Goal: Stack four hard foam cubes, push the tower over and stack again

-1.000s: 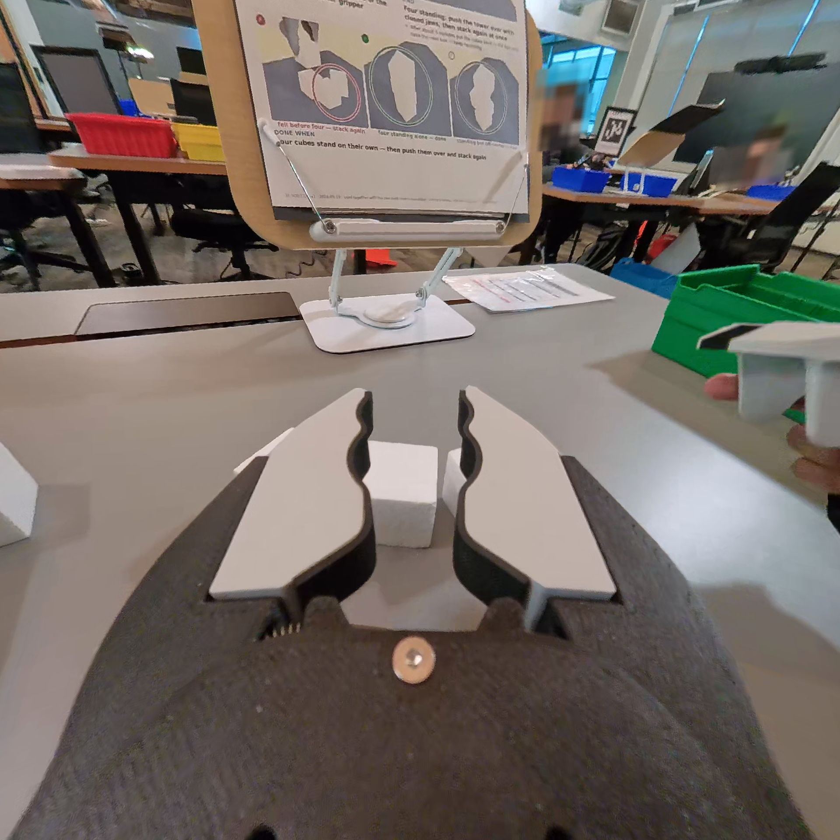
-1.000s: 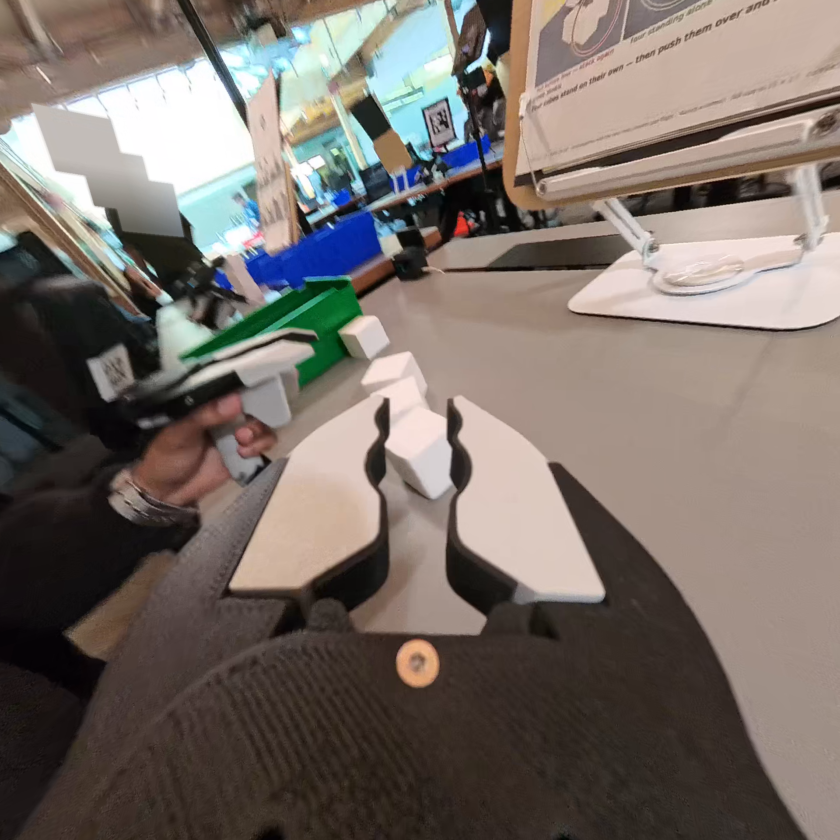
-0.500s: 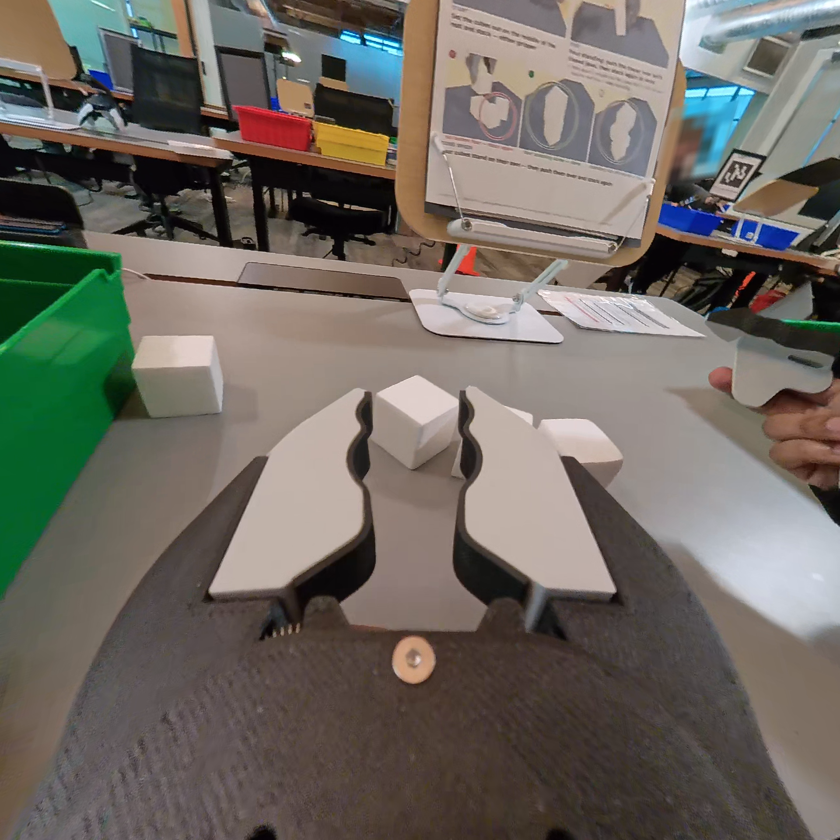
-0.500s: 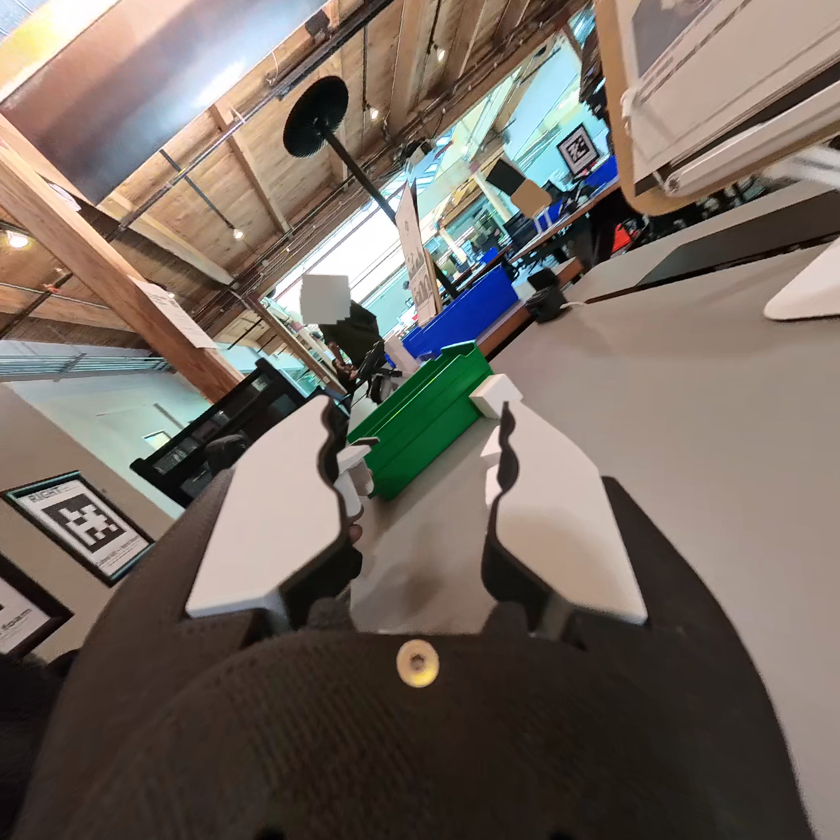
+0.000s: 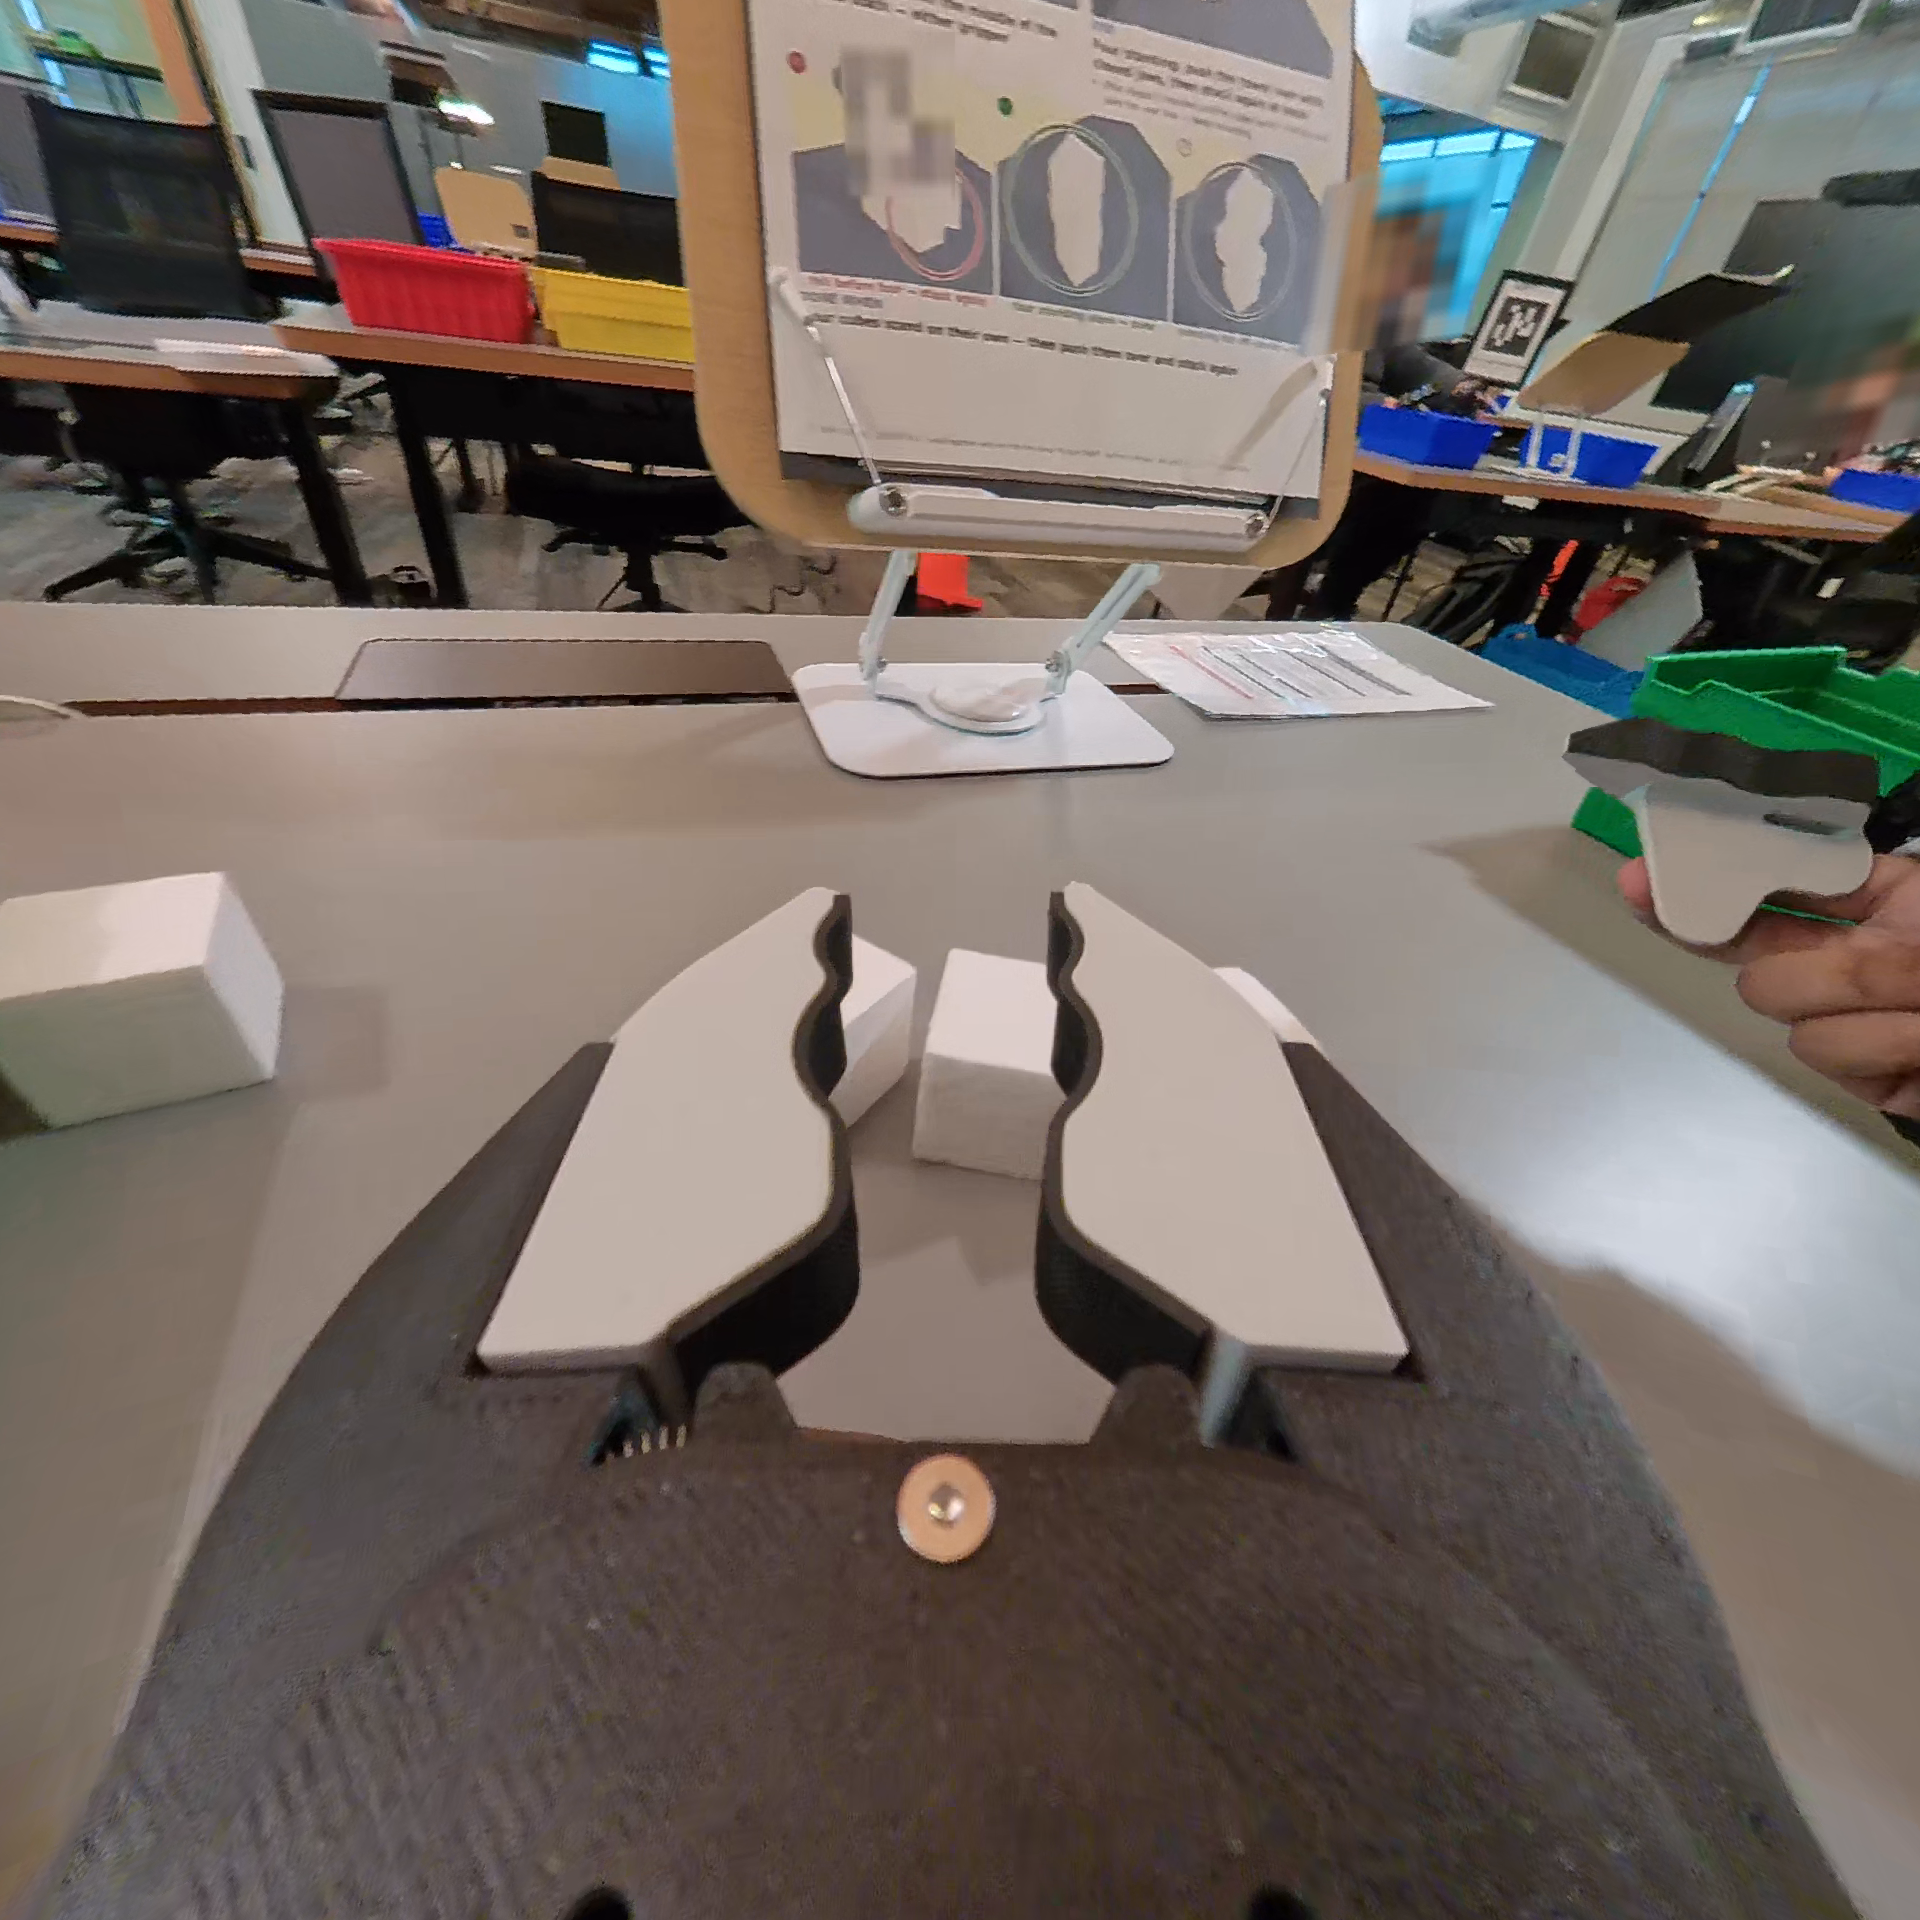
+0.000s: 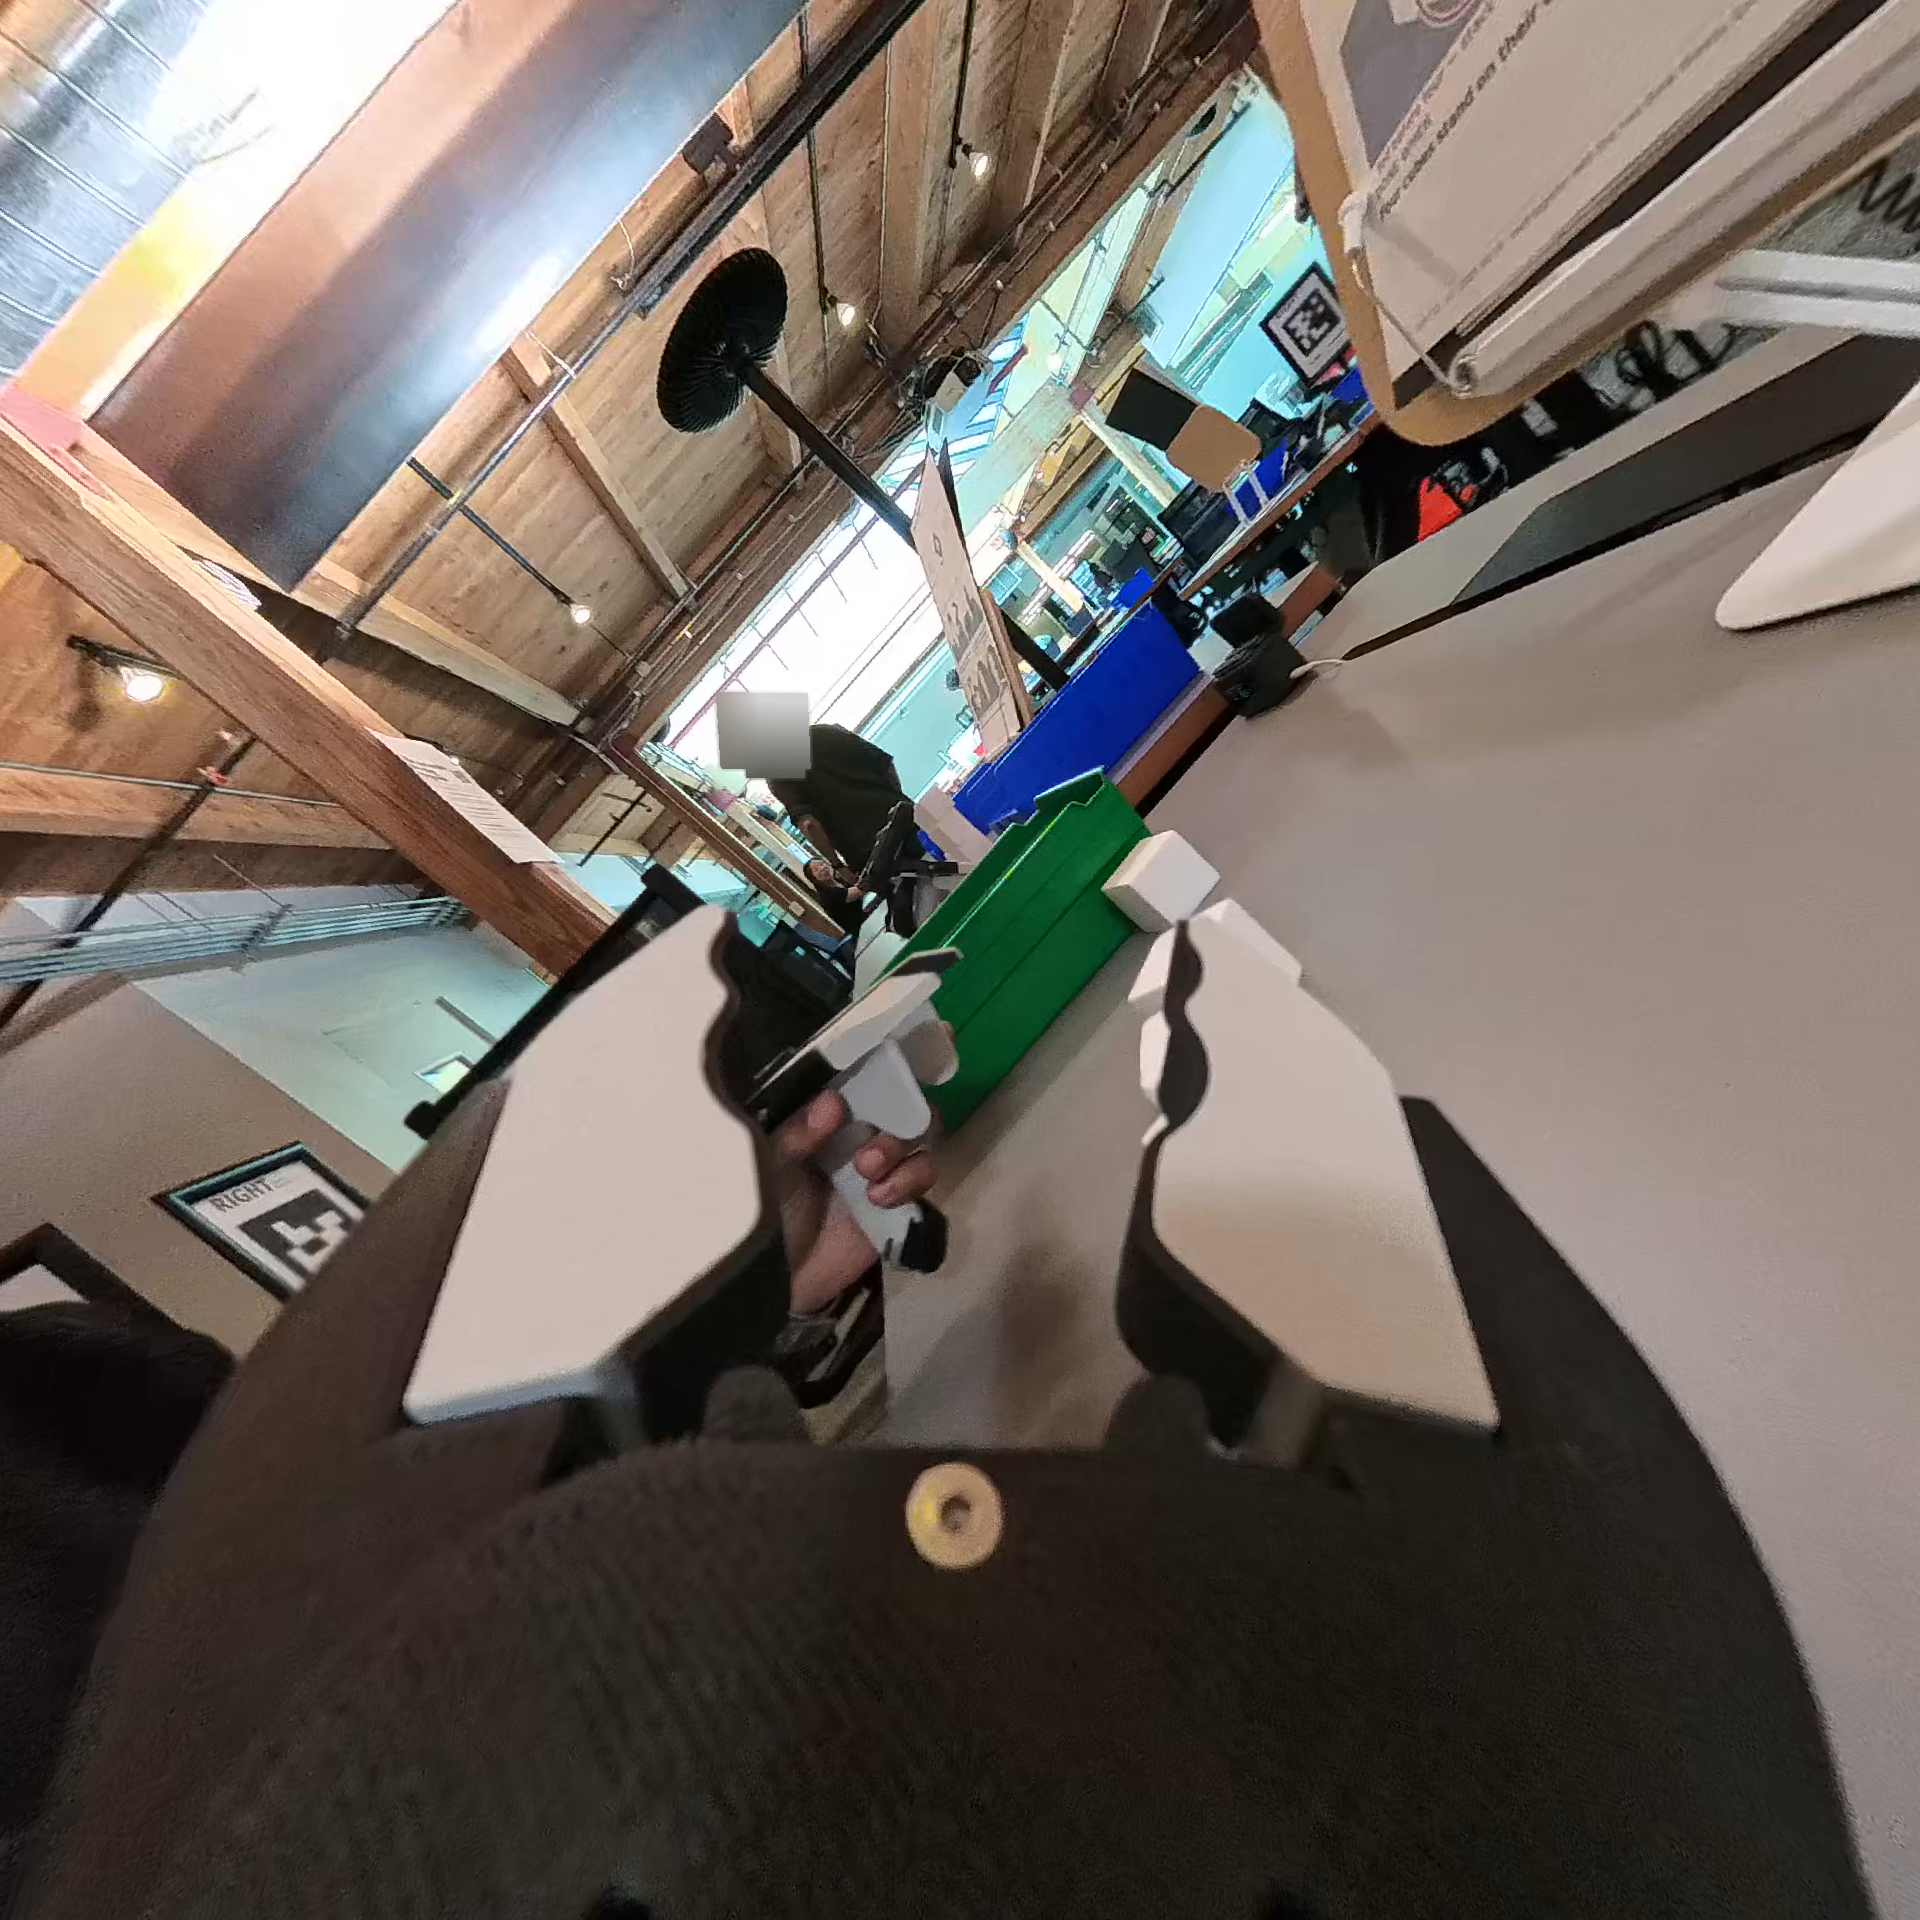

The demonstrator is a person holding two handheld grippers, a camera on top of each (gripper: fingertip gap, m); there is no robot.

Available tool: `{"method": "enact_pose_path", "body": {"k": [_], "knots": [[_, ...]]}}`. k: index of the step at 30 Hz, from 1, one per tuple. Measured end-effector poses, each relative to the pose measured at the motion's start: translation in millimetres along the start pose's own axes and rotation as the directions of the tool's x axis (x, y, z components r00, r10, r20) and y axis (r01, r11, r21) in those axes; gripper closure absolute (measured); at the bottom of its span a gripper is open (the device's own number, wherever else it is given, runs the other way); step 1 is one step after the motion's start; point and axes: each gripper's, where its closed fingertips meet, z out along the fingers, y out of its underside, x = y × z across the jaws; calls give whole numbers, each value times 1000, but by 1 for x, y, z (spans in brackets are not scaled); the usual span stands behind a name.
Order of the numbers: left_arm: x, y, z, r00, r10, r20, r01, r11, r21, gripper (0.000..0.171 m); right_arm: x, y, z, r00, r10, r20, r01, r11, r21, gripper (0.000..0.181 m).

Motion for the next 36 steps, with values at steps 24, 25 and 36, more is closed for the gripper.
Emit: {"method": "enact_pose_path", "body": {"k": [24, 25, 36], "knots": [[49, -15, 34, 986, 74, -147, -62, 994, 89, 139, -2, 13, -26, 993, -89, -82, 86, 996, -31, 89], [43, -16, 31, 990, 57, -130, -45, 995, 93, 139, -3, 16, -22, 994, -87, -73, 84, 996, -41, 87], [-3, -16, -18, 998, 33, 51, -38, 994, 105, 141, 7, 61, 33, 989, -134, -58, 114, 956, -269, 100]]}}
